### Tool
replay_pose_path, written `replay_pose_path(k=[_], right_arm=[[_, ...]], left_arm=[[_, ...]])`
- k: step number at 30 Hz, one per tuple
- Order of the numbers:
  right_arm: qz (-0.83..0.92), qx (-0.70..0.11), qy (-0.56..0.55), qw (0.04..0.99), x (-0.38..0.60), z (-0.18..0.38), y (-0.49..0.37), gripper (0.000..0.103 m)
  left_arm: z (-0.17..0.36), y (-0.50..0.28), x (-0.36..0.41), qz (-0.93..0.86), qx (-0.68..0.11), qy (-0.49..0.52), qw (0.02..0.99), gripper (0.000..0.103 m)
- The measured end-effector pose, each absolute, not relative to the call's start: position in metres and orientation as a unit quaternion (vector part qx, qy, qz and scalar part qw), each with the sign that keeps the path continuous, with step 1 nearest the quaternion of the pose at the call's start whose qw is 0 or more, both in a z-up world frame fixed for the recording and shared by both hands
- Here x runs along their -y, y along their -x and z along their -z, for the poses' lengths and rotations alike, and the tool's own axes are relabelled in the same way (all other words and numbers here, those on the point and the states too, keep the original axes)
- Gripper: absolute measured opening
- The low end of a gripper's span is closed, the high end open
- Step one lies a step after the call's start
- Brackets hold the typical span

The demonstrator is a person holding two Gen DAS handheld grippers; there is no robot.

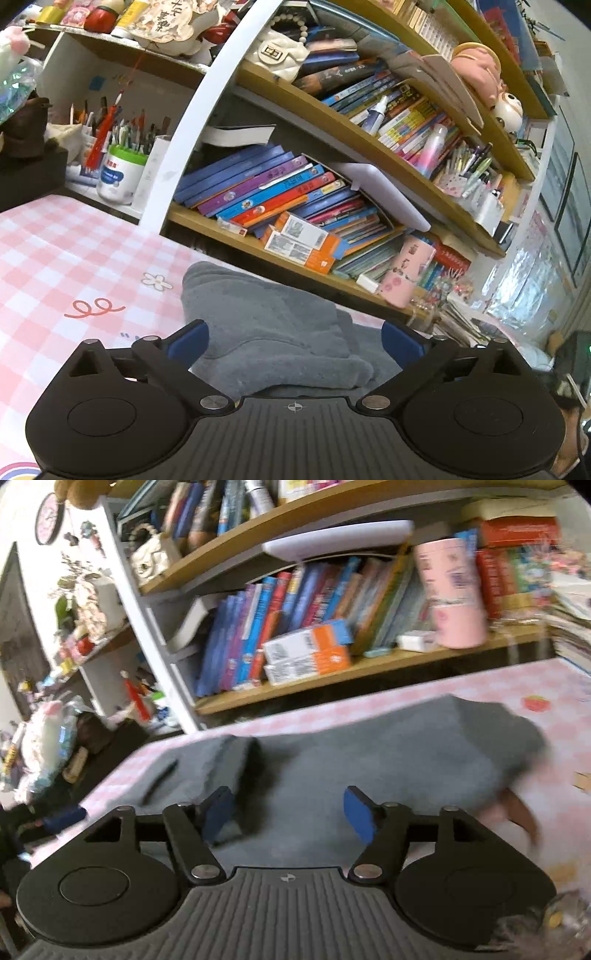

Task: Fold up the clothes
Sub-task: 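Grasp the loose grey fabric end with the right tool and lift it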

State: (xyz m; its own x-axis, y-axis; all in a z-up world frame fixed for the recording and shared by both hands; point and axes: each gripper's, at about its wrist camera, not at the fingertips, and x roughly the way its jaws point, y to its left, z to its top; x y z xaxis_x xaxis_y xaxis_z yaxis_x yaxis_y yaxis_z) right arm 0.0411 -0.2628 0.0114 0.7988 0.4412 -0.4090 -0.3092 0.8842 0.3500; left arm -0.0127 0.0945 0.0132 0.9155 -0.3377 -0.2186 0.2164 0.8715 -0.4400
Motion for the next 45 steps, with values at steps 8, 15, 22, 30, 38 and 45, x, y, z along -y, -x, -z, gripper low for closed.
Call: replay_pose_path(k=[8,15,22,30,38,45], right_arm=[[-0.110,-0.299,-0.109,0.942,0.313,-0.006,-0.019,0.074],[-0.081,-0.368,-0.251,0.892,0.353,-0.004,-0.049,0.074],[-0.022,-0.376,-0.289,0.880,0.355,-0.002,-0.093,0.064],[0.017,-0.354,-0.249,0.901,0.335,0.006,-0.123,0.037],[-0.086,-0.242,-0.183,0.949,0.317,-0.040,-0.097,0.015],[-0.046,-0.281,-0.271,0.919,0.337,-0.012,-0.102,0.015]], left_arm=[[-0.015,0.017,-0.091,0.145,-0.142,0.197,0.959,0.103],[-0.012,0.013,-0.090,0.137,-0.158,0.194,0.958,0.103],[-0.015,0.020,-0.090,0.144,-0.146,0.193,0.960,0.103],[-0.015,0.019,-0.090,0.140,-0.153,0.195,0.959,0.103],[-0.014,0.017,-0.089,0.135,-0.159,0.191,0.959,0.103],[-0.011,0.015,-0.090,0.129,-0.167,0.189,0.959,0.103]])
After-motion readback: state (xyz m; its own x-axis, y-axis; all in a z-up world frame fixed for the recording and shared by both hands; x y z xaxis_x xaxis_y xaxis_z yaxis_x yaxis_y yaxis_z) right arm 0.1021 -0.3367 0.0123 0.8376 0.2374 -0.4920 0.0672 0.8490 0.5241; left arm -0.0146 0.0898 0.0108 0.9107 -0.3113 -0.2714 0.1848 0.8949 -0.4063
